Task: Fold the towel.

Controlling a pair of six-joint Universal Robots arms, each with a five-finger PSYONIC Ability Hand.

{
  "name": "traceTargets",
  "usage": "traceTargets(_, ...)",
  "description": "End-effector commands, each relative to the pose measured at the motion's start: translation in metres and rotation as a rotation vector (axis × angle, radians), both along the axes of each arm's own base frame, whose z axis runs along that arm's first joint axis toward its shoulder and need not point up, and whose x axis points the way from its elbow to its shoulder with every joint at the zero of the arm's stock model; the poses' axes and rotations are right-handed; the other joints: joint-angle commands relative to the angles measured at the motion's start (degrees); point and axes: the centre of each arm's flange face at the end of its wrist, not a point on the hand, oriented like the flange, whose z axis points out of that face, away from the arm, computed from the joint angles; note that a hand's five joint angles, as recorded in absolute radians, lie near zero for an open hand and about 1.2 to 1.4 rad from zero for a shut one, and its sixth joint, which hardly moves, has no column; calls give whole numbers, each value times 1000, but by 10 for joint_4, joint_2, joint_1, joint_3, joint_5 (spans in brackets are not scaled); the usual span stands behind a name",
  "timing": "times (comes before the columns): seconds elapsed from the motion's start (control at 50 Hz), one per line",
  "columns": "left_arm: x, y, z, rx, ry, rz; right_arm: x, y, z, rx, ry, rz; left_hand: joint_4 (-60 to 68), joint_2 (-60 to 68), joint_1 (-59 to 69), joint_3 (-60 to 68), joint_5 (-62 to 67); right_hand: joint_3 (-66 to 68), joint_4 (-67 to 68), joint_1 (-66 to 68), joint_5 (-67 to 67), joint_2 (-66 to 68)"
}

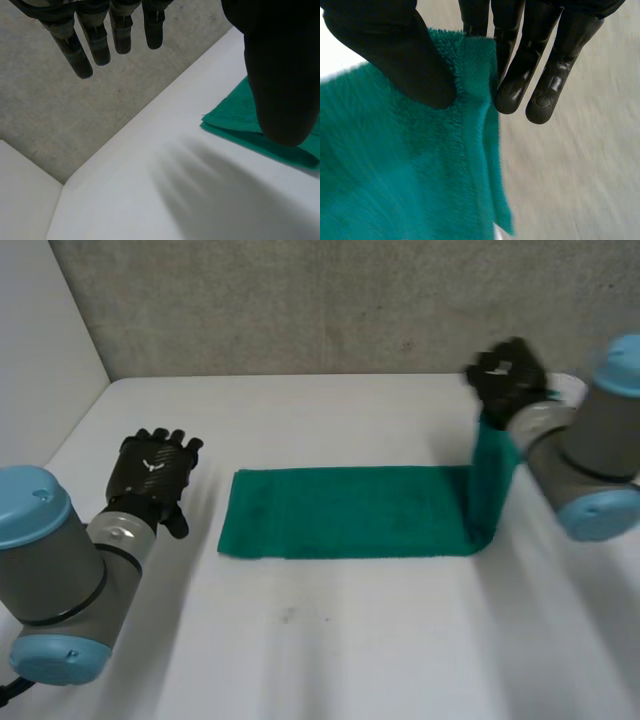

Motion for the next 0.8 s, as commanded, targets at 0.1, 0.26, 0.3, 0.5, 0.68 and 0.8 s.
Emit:
traceTargets(0.1,20,-7,10,-23,8,63,169,115,-63,49,13,687,-8,-8,-5,-12,-17,124,117,250,137,130)
traceTargets(0.26,23,-8,7,-14,7,71,199,151,-121,115,74,793,-9,-9,-7,-13,-19,-194,-201,-68,-181,-188)
traceTargets(0.3,22,-8,7,-12,7,68,199,146,-120,93,82,765,-11,-11,-9,-15,-21,-453,-459,-326,-440,-447)
traceTargets(0.5,-5,0,18,-57,31,-17,176,127,-60,95,-33,502,-11,-11,-9,-15,-21,-576,-583,-450,-563,-570)
traceTargets(0.68,-45,9,14,-28,129,-121,108,118,-65,382,-136,323,-4,-4,-2,-8,-14,-576,-583,-450,-563,-570)
traceTargets(0.8,-60,11,3,-2,128,-156,68,99,-89,502,-141,173,-1,-1,1,-5,-11,-564,-571,-438,-551,-558)
